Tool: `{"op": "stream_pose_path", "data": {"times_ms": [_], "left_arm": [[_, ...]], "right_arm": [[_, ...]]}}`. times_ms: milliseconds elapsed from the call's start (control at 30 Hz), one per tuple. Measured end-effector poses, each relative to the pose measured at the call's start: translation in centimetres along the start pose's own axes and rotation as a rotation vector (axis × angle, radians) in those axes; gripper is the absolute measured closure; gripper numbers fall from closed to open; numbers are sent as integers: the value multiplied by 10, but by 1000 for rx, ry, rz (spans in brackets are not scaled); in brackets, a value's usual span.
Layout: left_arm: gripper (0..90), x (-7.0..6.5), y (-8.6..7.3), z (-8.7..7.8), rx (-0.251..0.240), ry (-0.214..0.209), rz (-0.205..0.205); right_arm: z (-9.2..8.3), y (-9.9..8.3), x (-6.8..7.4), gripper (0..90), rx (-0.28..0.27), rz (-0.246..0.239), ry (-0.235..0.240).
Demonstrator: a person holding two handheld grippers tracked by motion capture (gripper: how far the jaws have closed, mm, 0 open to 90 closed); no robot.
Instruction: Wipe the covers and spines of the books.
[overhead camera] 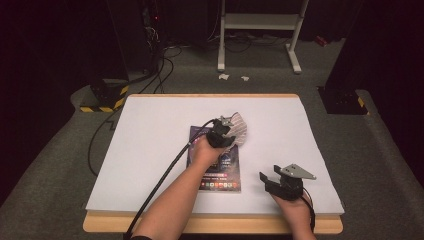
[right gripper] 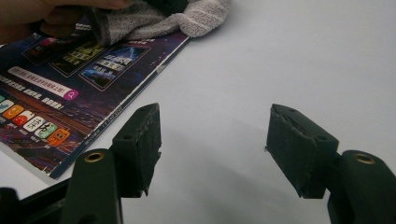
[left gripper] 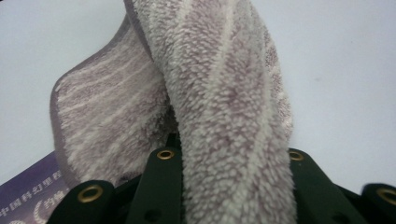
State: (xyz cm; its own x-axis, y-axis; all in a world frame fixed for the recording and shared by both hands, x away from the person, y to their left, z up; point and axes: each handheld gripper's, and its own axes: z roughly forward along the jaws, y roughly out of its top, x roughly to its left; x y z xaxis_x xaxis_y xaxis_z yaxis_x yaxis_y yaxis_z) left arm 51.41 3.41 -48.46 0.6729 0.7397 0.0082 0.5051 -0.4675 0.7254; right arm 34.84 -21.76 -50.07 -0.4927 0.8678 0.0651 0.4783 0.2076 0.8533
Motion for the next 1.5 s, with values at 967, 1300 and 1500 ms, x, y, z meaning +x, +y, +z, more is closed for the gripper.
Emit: {"op": "stream_pose_path", "data": {"times_ms": [967, 1300, 1500], "left_arm": [[722, 78, -49, -51, 9, 115, -116], [723, 93, -58, -67, -9, 153, -151], [722, 95, -56, -79, -37, 159, -147]], "right_arm": [[2, -1, 2, 353, 12, -13, -12], [2, 0, 4, 353, 12, -19, -10], [2, 0, 4, 353, 14, -14, -13]]}}
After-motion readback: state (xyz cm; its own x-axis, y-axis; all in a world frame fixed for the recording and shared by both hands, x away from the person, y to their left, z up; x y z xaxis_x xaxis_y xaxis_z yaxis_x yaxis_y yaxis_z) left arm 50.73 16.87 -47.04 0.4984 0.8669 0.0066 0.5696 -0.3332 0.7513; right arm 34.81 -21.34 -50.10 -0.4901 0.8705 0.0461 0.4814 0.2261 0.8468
